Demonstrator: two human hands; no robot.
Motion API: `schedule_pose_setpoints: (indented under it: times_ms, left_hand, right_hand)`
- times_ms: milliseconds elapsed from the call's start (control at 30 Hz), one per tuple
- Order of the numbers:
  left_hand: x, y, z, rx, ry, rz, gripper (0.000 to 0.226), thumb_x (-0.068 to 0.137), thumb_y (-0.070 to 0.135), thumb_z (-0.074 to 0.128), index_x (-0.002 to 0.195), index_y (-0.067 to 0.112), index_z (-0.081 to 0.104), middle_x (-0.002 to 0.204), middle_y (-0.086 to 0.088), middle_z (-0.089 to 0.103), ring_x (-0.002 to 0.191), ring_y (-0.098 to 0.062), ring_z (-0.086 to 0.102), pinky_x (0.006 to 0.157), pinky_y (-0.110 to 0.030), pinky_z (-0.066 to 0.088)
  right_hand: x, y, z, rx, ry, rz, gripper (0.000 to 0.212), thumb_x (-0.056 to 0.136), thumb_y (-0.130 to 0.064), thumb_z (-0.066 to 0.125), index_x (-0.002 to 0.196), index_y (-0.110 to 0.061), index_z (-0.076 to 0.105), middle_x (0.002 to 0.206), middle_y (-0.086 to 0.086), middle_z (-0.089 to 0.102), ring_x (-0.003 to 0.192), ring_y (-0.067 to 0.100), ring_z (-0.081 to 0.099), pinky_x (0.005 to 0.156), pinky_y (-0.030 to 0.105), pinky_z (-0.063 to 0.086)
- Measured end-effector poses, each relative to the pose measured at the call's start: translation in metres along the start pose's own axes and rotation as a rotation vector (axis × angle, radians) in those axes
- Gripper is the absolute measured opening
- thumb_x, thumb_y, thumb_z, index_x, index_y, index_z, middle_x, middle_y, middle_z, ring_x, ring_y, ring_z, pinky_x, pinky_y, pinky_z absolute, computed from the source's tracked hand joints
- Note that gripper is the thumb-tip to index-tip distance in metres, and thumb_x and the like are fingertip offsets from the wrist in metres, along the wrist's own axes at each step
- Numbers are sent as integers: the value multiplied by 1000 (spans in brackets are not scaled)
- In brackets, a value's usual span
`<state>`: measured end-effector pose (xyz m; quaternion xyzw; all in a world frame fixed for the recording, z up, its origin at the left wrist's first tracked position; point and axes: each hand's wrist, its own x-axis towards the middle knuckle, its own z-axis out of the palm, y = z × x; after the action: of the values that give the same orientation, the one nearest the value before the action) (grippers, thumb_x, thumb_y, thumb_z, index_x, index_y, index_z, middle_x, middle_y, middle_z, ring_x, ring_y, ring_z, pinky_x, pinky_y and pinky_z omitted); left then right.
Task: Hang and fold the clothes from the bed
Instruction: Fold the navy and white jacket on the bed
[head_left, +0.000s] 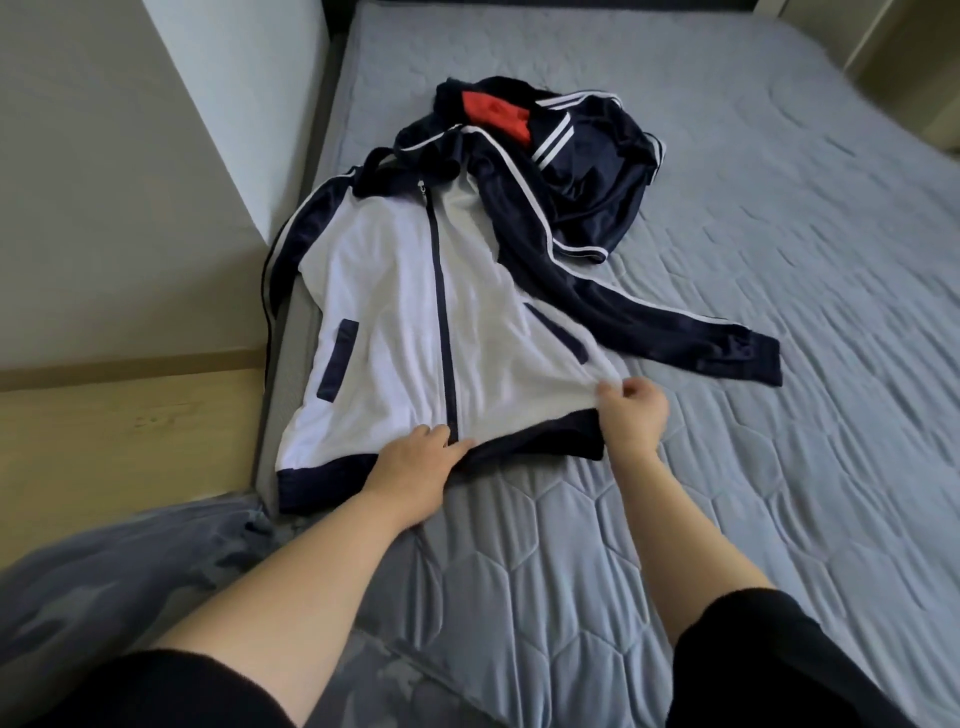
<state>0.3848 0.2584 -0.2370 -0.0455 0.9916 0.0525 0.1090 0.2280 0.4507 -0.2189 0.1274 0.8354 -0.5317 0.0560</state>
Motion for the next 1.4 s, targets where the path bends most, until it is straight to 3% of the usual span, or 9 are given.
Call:
schedule_pose_setpoints:
  times_ms: [233, 433, 633, 800, 933, 1033, 1167, 1300, 1400]
  left_hand:
    - [-4, -8, 0, -81, -53, 66, 65, 86, 8, 46, 145, 32, 34, 106, 3, 47, 99, -19, 48, 73, -25, 33]
    - [-6, -9, -3, -93, -36, 97, 60, 85, 12, 47, 141, 33, 41, 94, 7, 43, 94, -19, 51, 71, -26, 35]
    - [-10, -7, -4, -146, 21, 54, 40, 89, 16, 50, 128, 24, 54, 103, 2, 54, 95, -20, 53, 78, -33, 46]
    - [-9, -6, -10, -242, 189, -71, 24, 93, 21, 50, 110, 15, 65, 102, -1, 62, 93, -22, 58, 79, -36, 47]
    - [-15, -22, -12, -126, 247, -23, 31, 85, 14, 59, 116, 17, 64, 102, 0, 58, 101, -20, 51, 76, -27, 38]
    - [-21, -36, -10, -58, 196, 29, 56, 73, -9, 50, 121, 16, 62, 111, 1, 53, 110, -21, 43, 90, -28, 33]
    - [-27, -43, -16, -308, 409, -273, 55, 69, -15, 51, 117, 9, 65, 115, -6, 57, 110, -28, 47, 92, -34, 38]
    - [-39, -72, -23, -492, 513, -874, 38, 82, 7, 58, 118, 18, 62, 124, -8, 50, 112, -31, 47, 89, -41, 44]
    - [-46, -95, -21, -700, 289, -1190, 44, 84, 10, 57, 128, 13, 54, 131, -15, 49, 115, -37, 51, 88, -40, 46]
  right_hand:
    - [-5, 35, -4, -300, -160, 4, 18, 90, -32, 51, 97, -17, 43, 77, -7, 51, 72, 18, 52, 60, 31, 37]
    - [-12, 42, -15, -471, -69, -34, 13, 87, -27, 55, 89, -16, 49, 76, -3, 52, 71, 20, 50, 58, 31, 35]
    - [-43, 50, -17, -281, -179, -384, 23, 81, -46, 63, 90, -29, 50, 78, -11, 54, 73, 6, 53, 59, 20, 36]
    - [-46, 71, -25, -514, -263, -544, 36, 75, -20, 74, 107, -14, 58, 101, -2, 53, 96, 16, 49, 78, 28, 39]
    - [-45, 67, -28, -321, 29, -138, 5, 80, -16, 53, 84, -18, 53, 82, -1, 61, 72, 21, 54, 53, 28, 34]
    - [-45, 57, -19, -110, -98, 202, 19, 85, -24, 47, 82, -7, 56, 71, 13, 68, 58, 28, 58, 52, 33, 47]
    - [-52, 42, -5, 422, -313, 492, 16, 92, -15, 45, 91, -6, 58, 79, 17, 70, 58, 27, 69, 51, 31, 56]
    - [-44, 30, -4, 687, 29, 408, 22, 83, 7, 40, 86, -6, 58, 79, 11, 62, 58, 21, 64, 48, 27, 53]
    - [-41, 21, 2, 772, 149, 452, 35, 80, 9, 30, 96, -5, 58, 78, 13, 61, 56, 23, 59, 46, 29, 52]
